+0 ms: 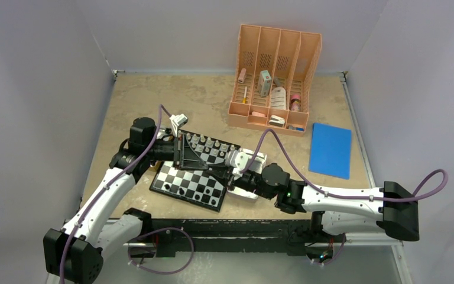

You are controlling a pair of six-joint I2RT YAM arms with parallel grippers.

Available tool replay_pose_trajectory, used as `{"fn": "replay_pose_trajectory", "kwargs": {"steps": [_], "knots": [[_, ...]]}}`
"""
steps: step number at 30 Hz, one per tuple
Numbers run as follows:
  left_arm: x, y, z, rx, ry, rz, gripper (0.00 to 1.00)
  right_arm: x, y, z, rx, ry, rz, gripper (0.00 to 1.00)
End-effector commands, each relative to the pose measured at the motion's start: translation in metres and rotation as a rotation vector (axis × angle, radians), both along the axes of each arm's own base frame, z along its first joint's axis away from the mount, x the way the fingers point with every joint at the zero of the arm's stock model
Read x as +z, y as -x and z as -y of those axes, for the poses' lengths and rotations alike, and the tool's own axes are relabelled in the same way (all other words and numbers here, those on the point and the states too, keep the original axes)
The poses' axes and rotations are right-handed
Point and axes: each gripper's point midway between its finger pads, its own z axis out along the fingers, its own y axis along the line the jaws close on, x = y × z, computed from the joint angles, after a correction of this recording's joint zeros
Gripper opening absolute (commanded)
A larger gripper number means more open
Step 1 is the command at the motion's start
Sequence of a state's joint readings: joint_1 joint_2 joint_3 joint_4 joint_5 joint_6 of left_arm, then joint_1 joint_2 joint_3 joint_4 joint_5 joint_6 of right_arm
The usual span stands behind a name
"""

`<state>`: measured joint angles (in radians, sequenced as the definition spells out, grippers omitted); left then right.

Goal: Set up the chess pieces on the board
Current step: Place the chess piece on the chessboard.

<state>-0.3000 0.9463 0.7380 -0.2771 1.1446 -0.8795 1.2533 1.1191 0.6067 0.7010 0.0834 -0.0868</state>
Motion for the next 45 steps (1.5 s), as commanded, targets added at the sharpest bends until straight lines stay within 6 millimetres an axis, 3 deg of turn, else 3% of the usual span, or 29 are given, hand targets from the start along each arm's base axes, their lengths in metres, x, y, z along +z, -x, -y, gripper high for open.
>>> {"fn": "replay_pose_trajectory", "kwargs": {"steps": [1,5,8,10,19,23,26,33,38,41,45], "knots": [[0.009,-0.002,0.001,0.001,0.014,0.066,0.19,0.04,0.002,0.0,0.005,-0.103,0.05,0.19],[0.008,-0.003,0.001,0.004,0.009,0.065,0.18,0.038,0.002,0.0,0.006,-0.095,0.047,0.19],[0.009,-0.004,0.001,0.011,0.006,0.064,0.27,0.035,0.003,-0.001,0.011,-0.086,0.047,0.2],[0.011,-0.005,0.001,0.015,0.007,0.072,0.28,0.033,0.003,0.0,0.009,-0.079,0.046,0.19],[0.012,-0.005,0.001,0.019,0.002,0.078,0.18,0.03,0.003,0.004,0.003,-0.078,0.045,0.19],[0.012,-0.007,0.001,0.025,0.0,0.075,0.27,0.028,0.003,0.004,0.001,-0.068,0.044,0.19],[0.014,-0.008,0.001,0.028,0.0,0.081,0.28,0.028,0.003,0.004,0.001,-0.068,0.046,0.19],[0.016,-0.007,0.001,0.027,0.002,0.085,0.17,0.023,0.002,0.003,0.0,-0.052,0.041,0.2],[0.016,-0.008,0.001,0.036,-0.002,0.085,0.28,0.02,0.002,0.003,0.0,-0.043,0.04,0.2],[0.016,-0.009,0.001,0.034,-0.001,0.089,0.22,0.02,0.002,0.002,-0.001,-0.042,0.04,0.2],[0.017,-0.008,0.001,0.03,0.0,0.096,0.08,0.019,0.001,0.001,-0.003,-0.038,0.038,0.2]]}}
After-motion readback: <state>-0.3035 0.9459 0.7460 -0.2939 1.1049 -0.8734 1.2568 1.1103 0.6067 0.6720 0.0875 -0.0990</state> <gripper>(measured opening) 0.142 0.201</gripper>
